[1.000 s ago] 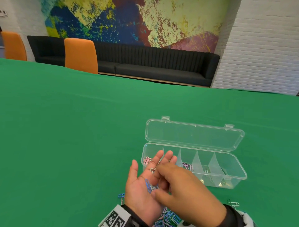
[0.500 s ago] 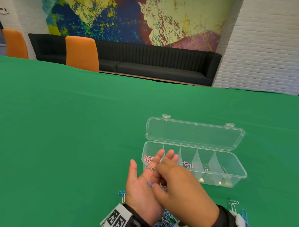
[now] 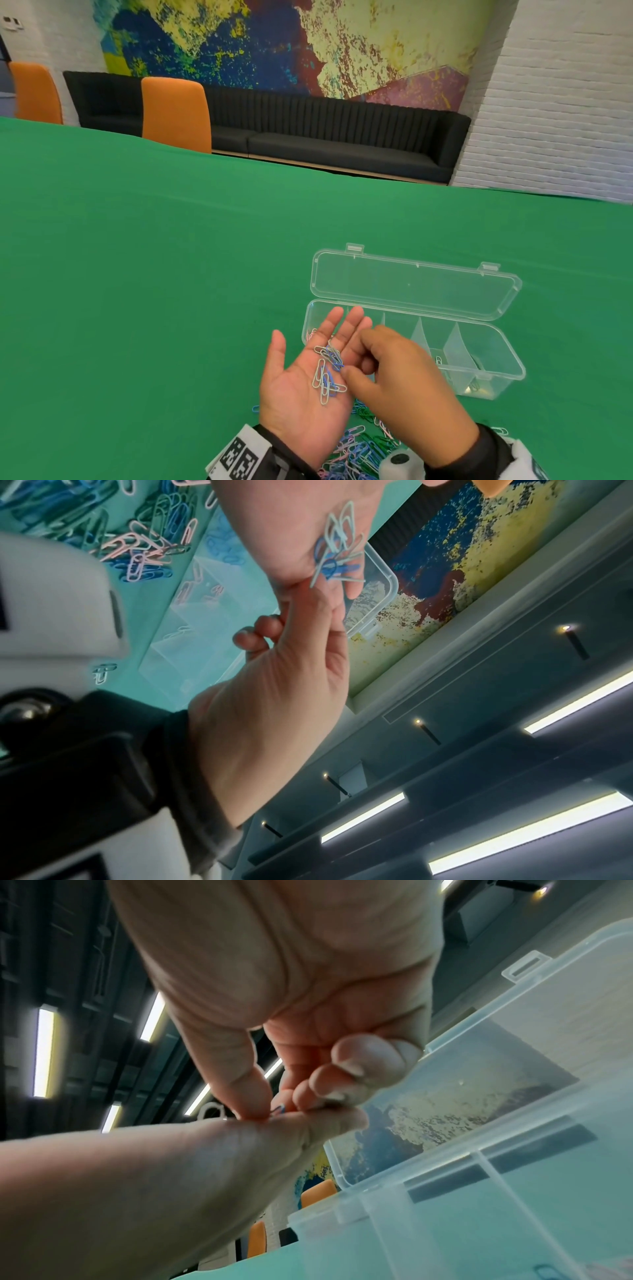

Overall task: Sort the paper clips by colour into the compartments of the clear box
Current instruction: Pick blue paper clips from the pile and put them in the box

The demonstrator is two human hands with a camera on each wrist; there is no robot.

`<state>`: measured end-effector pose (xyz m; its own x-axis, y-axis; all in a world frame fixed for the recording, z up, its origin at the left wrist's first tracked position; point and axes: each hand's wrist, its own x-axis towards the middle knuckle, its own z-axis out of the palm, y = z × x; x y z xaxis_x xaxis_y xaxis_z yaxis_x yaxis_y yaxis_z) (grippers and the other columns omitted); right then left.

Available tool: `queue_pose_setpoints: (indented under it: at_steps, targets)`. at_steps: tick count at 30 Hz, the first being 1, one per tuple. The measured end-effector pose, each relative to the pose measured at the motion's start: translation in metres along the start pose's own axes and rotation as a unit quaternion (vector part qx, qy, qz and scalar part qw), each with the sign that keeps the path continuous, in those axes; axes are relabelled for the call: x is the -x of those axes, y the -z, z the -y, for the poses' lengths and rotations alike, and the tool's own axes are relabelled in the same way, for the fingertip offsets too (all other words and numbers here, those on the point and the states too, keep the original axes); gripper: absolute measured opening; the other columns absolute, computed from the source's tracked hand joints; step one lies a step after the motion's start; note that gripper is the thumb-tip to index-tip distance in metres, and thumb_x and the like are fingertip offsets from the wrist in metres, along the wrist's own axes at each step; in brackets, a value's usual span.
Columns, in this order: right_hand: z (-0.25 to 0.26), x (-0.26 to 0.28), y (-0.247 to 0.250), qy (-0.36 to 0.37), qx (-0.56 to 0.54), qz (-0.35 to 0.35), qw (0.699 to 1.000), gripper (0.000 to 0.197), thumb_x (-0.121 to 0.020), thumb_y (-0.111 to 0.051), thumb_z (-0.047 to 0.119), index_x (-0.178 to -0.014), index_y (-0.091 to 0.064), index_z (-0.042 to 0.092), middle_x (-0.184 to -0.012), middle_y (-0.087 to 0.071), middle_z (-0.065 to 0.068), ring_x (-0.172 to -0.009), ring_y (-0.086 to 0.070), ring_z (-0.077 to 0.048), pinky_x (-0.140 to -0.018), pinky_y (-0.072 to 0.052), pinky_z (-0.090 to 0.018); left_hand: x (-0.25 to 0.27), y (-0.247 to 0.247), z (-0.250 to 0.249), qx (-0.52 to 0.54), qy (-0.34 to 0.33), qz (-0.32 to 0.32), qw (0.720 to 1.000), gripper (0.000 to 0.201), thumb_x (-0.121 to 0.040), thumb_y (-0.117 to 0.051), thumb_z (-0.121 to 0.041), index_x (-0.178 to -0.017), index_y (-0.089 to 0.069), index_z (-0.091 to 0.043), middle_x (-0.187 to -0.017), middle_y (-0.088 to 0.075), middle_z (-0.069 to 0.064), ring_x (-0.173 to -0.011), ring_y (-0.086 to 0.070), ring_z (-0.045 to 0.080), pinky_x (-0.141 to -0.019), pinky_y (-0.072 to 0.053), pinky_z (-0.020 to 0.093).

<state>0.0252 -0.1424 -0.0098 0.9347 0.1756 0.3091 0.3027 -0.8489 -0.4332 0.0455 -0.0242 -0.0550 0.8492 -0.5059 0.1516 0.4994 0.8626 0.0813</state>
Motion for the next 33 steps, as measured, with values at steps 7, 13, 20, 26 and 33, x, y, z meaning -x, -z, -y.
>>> queue_pose_setpoints:
  at_steps: [7, 13, 20, 26, 33]
  targets:
    - [0.010, 0.002, 0.002, -0.001, 0.040, 0.007, 0.999, 0.010, -0.082, -0.059, 0.028, -0.079, -0.050, 0.024, -0.087, -0.048, 0.007, -0.080, -0.048, -0.012, -0.072, -0.037, -0.026, -0.002, -0.007, 0.006, -0.018, -0.013, -0.104, 0.994, 0.077, -0.074, -0.050, -0.054, -0.129, -0.049, 0.000, -0.127, -0.055, 0.027, -0.113, -0.058, 0.038, -0.079, -0.054, 0.051]
    - [0.004, 0.000, 0.000, 0.025, 0.048, -0.007, 0.998, 0.023, -0.068, -0.065, 0.027, -0.065, -0.042, 0.028, -0.067, -0.038, 0.014, -0.055, -0.038, -0.005, -0.048, -0.026, -0.012, -0.001, -0.003, 0.005, -0.018, 0.001, -0.087, 0.996, 0.091, -0.058, -0.081, -0.047, -0.128, -0.053, 0.003, -0.131, -0.052, 0.028, -0.113, -0.058, 0.039, -0.084, -0.052, 0.053]
    - [-0.003, -0.002, -0.002, 0.018, 0.042, -0.017, 0.999, 0.014, -0.066, -0.053, 0.029, -0.065, -0.041, 0.024, -0.064, -0.032, 0.015, -0.053, -0.034, -0.005, -0.047, -0.020, -0.010, 0.000, -0.002, 0.007, -0.024, -0.006, -0.105, 0.994, 0.076, -0.077, -0.057, -0.056, -0.131, -0.048, -0.002, -0.130, -0.053, 0.027, -0.106, -0.061, 0.037, -0.090, -0.047, 0.052]
    - [-0.011, -0.004, 0.009, -0.012, -0.081, 0.001, 0.997, 0.014, -0.077, -0.061, 0.024, -0.066, -0.051, 0.023, -0.064, -0.051, 0.007, -0.060, -0.046, -0.008, -0.057, -0.036, -0.019, -0.004, -0.001, 0.002, 0.013, -0.035, -0.121, 0.992, 0.066, -0.076, -0.062, -0.048, -0.114, -0.063, 0.006, -0.123, -0.057, 0.030, -0.114, -0.055, 0.045, -0.089, -0.041, 0.061]
    - [-0.049, -0.013, 0.022, -0.113, -0.103, -0.068, 0.986, 0.018, -0.083, -0.064, 0.019, -0.068, -0.056, 0.018, -0.055, -0.051, 0.005, -0.048, -0.041, -0.005, -0.053, -0.036, -0.022, -0.007, -0.006, -0.006, 0.020, -0.091, -0.165, 0.982, 0.057, -0.075, -0.049, -0.043, -0.103, -0.066, 0.003, -0.115, -0.063, 0.026, -0.105, -0.062, 0.040, -0.082, -0.044, 0.059]
